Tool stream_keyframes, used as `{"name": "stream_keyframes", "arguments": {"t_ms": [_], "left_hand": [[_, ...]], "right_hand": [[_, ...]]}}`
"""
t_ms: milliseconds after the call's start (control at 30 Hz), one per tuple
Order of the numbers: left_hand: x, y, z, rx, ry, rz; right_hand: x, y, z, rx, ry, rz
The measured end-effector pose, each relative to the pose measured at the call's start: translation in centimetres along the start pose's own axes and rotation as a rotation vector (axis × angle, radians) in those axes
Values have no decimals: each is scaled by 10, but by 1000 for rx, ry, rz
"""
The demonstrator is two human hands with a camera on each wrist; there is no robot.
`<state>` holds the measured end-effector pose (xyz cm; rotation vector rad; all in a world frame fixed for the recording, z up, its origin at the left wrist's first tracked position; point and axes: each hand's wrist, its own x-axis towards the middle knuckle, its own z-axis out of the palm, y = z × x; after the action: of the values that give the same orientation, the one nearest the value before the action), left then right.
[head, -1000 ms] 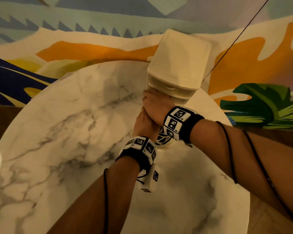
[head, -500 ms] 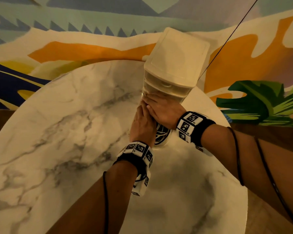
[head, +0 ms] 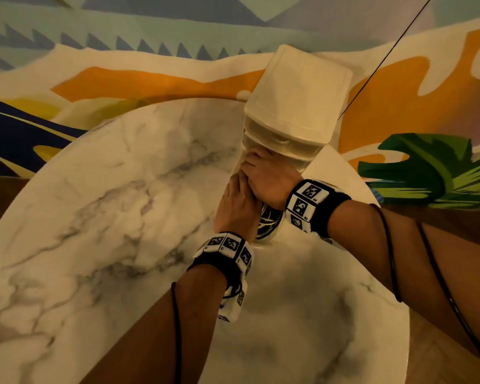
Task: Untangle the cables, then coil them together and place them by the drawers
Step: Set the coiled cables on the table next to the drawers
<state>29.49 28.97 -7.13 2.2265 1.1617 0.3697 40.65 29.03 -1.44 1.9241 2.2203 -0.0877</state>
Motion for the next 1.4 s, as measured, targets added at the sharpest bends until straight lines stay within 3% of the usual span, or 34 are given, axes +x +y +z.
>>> {"name": "stream_keyframes", "arguments": {"t_ms": [133, 233, 300, 500, 567, 633, 700, 733, 800, 833, 900, 933, 1133, 1400], "left_hand": [[2, -8, 7, 58, -30, 23], [-6, 4, -2, -27, 142, 67], [-10, 8, -5, 80, 228, 159], [-7, 2, 0, 332, -42, 91], [-7, 5, -2, 356, -98, 72], [-6, 8, -6, 386, -123, 49], [-5, 10, -11, 393, -115, 20], [-4, 10, -13, 384, -113, 4], [-2, 11, -15, 366, -124, -15], [-2, 11, -16, 365, -126, -19], [-3, 11, -16, 366, -125, -22], [-3, 11, -16, 360, -120, -25], [-1, 5, -20, 322, -94, -48], [3, 8, -14, 301, -114, -102]], "right_hand": [[1, -4, -5, -63, 40, 100], [6, -2, -11, -51, 8, 191], [8, 2, -13, 4, -49, 190], [1, 5, 8, 312, 53, 316], [-13, -3, 0, 324, 241, 240], [-30, -2, -25, 350, 599, 181], [-41, 17, -47, 339, 911, 314], [-44, 31, -58, 375, 956, 472], [-41, 71, -57, 600, 799, 854], [-38, 83, -53, 827, 695, 968], [-27, 94, -35, 1321, 650, 1007], [-24, 93, -29, 1444, 652, 1013], [-5, 97, -36, 1458, 493, 825], [9, 100, -39, 1410, 505, 863]]}}
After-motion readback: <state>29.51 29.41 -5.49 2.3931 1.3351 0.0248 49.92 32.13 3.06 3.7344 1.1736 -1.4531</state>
